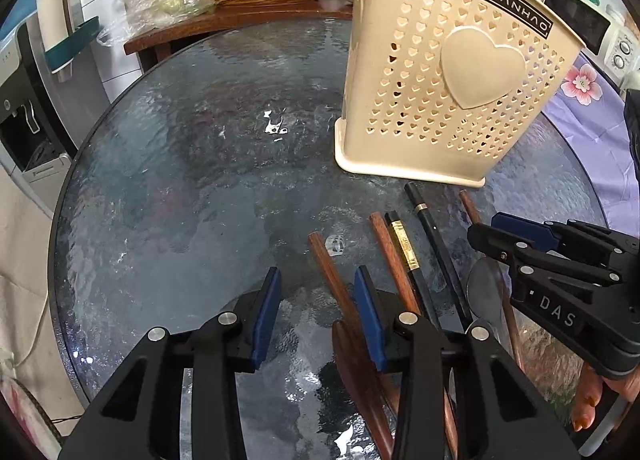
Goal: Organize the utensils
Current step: 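Grasp a brown chopstick with the right tool while the left tool grasps another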
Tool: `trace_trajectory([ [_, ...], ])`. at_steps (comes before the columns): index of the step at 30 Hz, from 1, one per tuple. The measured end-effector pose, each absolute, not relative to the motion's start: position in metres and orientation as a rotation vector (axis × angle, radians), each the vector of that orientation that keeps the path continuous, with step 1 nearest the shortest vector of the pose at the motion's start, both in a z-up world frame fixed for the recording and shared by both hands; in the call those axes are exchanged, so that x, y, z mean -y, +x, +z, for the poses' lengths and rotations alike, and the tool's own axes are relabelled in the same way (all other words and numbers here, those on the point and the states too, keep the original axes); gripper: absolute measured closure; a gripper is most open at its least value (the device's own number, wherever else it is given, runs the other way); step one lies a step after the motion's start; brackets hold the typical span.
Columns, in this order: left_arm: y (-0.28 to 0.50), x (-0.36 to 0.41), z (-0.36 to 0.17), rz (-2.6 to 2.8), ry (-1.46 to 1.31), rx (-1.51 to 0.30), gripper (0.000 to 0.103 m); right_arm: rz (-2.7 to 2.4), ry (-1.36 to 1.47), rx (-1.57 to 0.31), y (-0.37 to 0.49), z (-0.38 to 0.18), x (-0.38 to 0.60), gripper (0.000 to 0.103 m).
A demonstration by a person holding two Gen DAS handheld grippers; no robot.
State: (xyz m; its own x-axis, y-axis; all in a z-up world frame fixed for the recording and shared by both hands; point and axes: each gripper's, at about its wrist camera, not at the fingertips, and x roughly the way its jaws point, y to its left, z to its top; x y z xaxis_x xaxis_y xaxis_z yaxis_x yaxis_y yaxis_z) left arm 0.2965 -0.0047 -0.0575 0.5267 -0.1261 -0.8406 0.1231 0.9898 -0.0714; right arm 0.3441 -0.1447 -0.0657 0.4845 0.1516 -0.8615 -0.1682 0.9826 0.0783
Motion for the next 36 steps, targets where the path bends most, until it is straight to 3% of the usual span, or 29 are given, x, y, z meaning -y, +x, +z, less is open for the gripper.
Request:
trace_trajectory([
  [18, 0.297, 0.029, -0.058, -0.103, 0.071, -1.001, 0.086, 0.177, -0.123, -1.045, 0.352, -0.069, 0.119, 0.093],
  [25, 0.295, 0.034, -0.058, -0.089, 0.07, -0.997, 0.092, 0.185, -0.127, -1.037, 0.348, -0.07, 0.12, 0.093],
  [36, 0.293, 0.035, -0.058, -0.078, 0.062, -0.984, 0.093, 0.192, -0.124, -1.024, 0.342, -0.07, 0.126, 0.093],
])
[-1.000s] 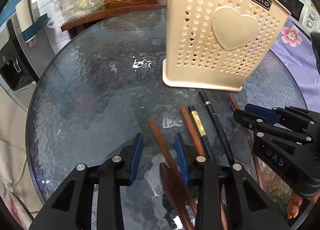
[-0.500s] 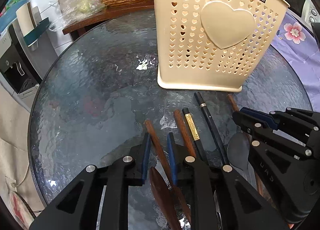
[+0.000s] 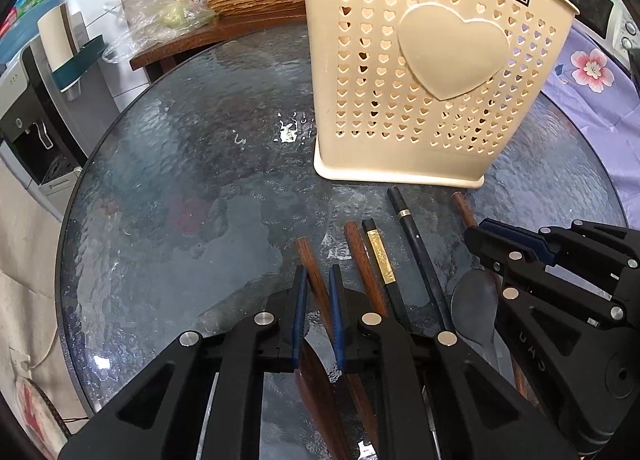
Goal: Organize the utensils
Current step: 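Grasp a brown chopstick with the right tool while the left tool grasps another, then lift both held chopsticks upright and carry them over the beige holder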
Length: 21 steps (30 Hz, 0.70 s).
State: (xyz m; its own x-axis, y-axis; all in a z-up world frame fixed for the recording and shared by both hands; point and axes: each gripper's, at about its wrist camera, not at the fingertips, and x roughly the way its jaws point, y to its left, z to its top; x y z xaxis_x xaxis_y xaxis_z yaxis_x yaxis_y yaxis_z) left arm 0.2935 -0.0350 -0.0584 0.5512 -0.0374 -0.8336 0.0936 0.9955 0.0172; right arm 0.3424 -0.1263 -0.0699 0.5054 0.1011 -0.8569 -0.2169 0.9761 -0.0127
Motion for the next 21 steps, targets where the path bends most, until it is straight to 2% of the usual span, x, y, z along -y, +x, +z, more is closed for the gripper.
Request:
trace_trajectory([
  [21, 0.294, 0.025, -0.05, -0.14, -0.052, -0.965, 0.095, 0.315, 0.056, -0.93, 0.335, -0.049, 0.165, 0.095],
])
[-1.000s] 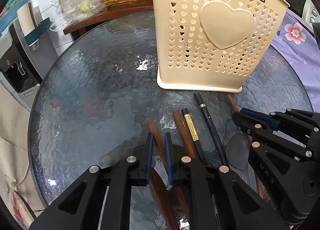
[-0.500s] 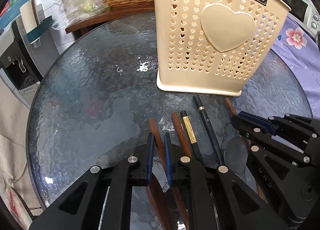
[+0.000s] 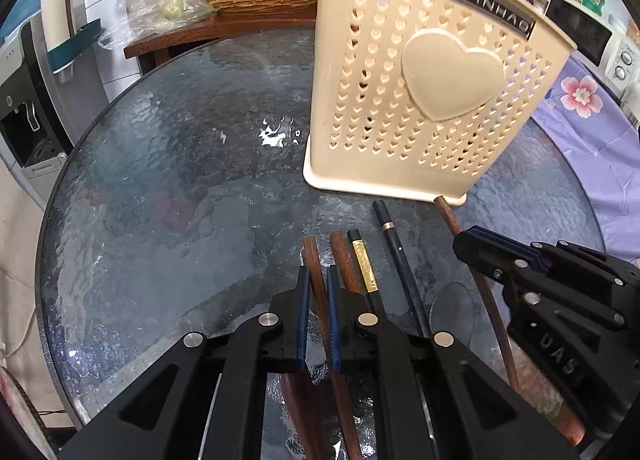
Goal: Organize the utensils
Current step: 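Lift both held chopsticks upright and carry them over the beige holder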
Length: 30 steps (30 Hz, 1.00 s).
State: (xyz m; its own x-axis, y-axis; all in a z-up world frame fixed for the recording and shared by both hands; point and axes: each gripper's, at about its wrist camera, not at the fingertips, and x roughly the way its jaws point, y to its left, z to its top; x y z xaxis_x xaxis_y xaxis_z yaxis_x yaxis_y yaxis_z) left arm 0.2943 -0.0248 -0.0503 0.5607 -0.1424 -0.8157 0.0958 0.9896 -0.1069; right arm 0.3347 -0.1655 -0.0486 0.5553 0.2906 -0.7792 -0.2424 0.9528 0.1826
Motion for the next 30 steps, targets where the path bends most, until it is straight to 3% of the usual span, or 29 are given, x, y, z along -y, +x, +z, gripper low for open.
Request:
trace_trajectory([
  [18, 0.263, 0.023, 0.018, -0.263, -0.121, -0.789, 0.096, 0.447, 0.236, -0.736, 0.299, 0.016, 0.205, 0.095],
  [30, 0.233, 0.022, 0.058, -0.31, -0.139, -0.677, 0.096, 0.494, 0.212, -0.562, 0.257, 0.069, 0.214, 0.095],
])
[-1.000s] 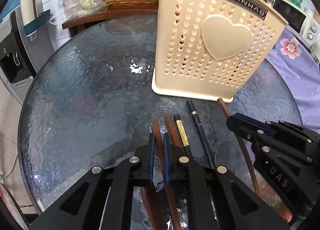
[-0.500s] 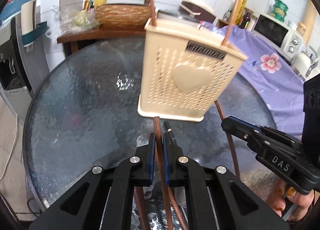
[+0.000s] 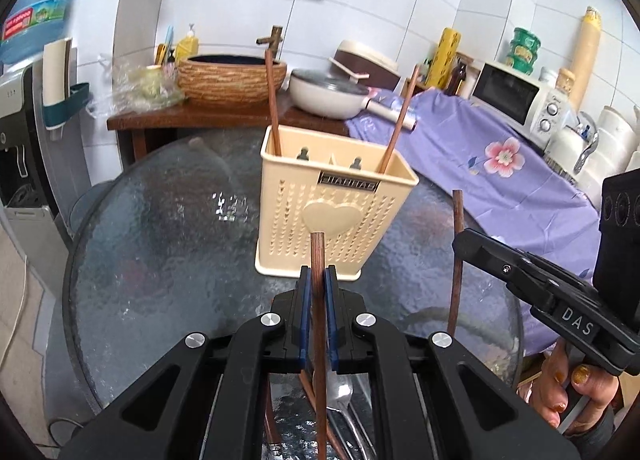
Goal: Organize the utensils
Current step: 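Lift both held chopsticks upright and carry them over the beige holder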
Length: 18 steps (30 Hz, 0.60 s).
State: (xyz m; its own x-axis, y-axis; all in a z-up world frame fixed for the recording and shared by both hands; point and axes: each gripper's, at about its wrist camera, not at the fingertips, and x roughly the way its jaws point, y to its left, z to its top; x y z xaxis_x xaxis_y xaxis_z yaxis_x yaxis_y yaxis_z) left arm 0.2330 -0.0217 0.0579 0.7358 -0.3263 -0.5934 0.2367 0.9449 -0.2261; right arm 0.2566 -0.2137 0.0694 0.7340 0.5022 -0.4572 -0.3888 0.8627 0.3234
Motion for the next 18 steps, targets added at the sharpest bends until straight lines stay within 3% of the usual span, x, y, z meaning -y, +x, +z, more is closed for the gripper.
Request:
trace_trajectory([
  [18, 0.216, 0.016, 0.095, -0.327, -0.135, -0.572, 0.097, 0.5, 0.198, -0.498, 0.24, 0.094, 0.214, 0.095],
])
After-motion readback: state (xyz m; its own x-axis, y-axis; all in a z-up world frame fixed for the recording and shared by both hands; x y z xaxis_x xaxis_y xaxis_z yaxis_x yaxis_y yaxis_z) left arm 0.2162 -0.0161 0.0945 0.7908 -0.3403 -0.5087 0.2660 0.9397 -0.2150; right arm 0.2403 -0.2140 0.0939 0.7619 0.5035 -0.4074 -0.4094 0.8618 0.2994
